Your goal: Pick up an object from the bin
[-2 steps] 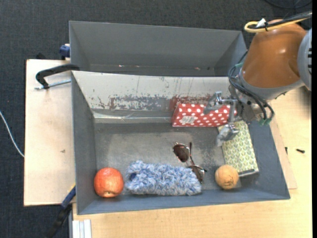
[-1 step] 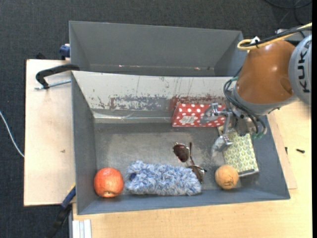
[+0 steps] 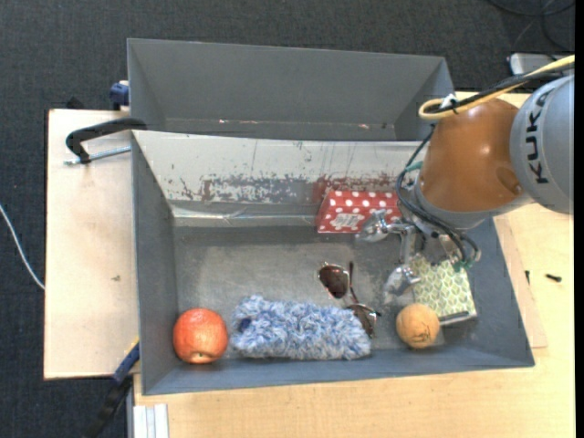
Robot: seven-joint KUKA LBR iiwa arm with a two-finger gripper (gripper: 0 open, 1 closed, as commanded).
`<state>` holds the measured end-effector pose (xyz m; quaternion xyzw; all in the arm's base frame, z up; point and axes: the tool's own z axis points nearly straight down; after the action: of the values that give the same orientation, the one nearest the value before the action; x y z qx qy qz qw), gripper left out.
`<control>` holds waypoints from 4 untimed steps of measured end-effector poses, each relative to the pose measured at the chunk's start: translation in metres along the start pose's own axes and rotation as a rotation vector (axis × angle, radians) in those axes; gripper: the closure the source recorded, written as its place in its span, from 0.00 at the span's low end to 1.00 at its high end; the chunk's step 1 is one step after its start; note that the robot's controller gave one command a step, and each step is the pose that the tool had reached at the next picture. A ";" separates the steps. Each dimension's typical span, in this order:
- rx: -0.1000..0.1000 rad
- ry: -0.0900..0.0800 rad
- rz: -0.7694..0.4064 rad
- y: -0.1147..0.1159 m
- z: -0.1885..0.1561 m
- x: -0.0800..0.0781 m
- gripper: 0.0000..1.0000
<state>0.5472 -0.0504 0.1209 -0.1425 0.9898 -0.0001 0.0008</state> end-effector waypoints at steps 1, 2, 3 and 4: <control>-0.002 0.000 -0.221 0.007 0.019 -0.006 0.00; -0.001 -0.002 -0.186 0.010 0.023 -0.005 0.00; -0.001 -0.003 0.057 0.009 0.022 -0.010 0.00; 0.001 -0.001 -0.047 0.015 0.036 -0.011 0.00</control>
Offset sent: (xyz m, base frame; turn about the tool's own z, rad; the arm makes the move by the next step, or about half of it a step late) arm -0.0369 0.0274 -0.0481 0.3888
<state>0.5532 -0.0332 0.0853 -0.1658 0.9862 -0.0003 0.0015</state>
